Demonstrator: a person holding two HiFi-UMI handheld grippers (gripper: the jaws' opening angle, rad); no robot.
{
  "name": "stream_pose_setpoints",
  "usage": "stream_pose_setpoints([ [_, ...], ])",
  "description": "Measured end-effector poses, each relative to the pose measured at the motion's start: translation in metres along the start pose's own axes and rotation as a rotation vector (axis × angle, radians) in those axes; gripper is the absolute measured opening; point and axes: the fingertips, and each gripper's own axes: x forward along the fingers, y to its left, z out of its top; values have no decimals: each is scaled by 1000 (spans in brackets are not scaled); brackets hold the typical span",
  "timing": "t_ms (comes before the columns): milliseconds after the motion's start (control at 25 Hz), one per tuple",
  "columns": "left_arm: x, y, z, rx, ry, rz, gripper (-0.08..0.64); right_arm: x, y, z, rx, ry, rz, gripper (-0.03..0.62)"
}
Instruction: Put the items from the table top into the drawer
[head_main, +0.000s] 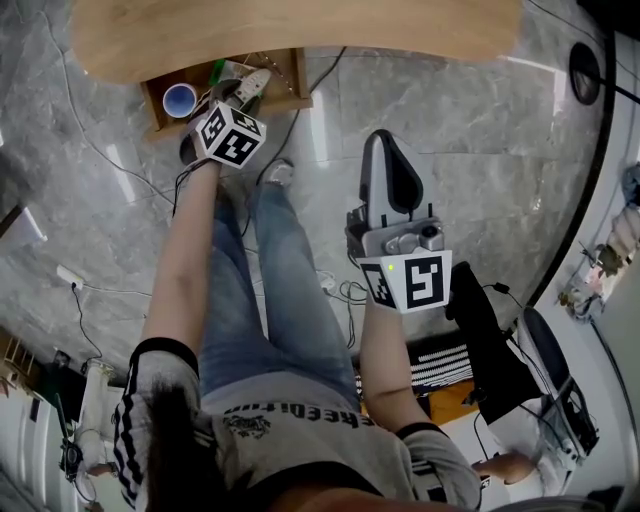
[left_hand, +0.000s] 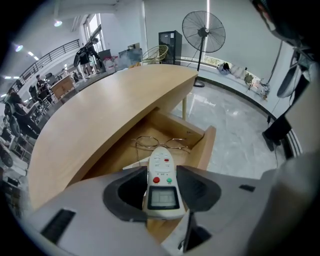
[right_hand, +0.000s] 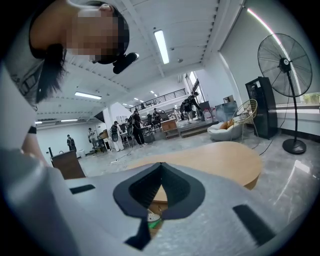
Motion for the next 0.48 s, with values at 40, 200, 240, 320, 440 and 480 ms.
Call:
stream_pose_setpoints([
  [40,0,0,0,-1,-1,5,176,-1,-1,0,2,1,-3,0],
  [200,-3,0,4,-10,-23,7,176,0,-2,1,7,-2,-7,0],
  [240,-4,0,5,-18,-33,1,176,1,0,2,6,-4,-7,0],
  [320,-8,2,9,-43,-55,-10,179,2,3,3,6,-8,-7,0],
  [440,-20,8,13,-85,-99,2,169,4,11,6,6,-13,-3,0],
  [480,-24,11,14,-94,-113,15,132,5,14,7,6,-15,-2,0],
])
